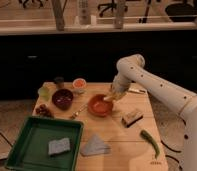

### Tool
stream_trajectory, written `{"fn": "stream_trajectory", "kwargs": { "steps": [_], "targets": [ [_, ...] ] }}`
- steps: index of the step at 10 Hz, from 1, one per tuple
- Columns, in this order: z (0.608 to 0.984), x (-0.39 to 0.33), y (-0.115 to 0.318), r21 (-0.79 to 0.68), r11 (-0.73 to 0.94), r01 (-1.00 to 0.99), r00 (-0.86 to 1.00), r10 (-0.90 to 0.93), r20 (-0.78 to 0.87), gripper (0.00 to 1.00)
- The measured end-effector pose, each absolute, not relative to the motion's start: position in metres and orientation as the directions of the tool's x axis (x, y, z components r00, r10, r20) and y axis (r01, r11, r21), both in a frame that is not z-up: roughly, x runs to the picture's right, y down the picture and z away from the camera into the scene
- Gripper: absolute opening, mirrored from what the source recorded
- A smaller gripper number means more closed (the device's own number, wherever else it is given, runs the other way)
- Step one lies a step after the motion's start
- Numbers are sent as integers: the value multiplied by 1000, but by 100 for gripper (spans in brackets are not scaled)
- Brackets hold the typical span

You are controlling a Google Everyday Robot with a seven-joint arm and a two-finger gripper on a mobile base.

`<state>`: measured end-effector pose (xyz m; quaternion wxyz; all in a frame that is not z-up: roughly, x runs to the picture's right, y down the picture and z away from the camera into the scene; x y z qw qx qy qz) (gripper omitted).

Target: Place banana in red bowl

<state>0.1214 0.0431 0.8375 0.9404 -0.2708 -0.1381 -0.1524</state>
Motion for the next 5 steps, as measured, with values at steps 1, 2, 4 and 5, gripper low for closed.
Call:
{"fn": "stream_trajectory", "kwargs": {
  "steps": [1, 2, 4, 5],
  "targets": [
    [839, 121, 44, -470, 804, 363, 914, -209, 348, 0],
    [840, 120, 45, -472, 802, 366, 913, -209, 351, 0],
    [842, 119, 46, -474, 798, 371, 909, -209, 360, 0],
    [843, 119, 46, -476, 797, 372, 908, -207, 364, 0]
  ]
}}
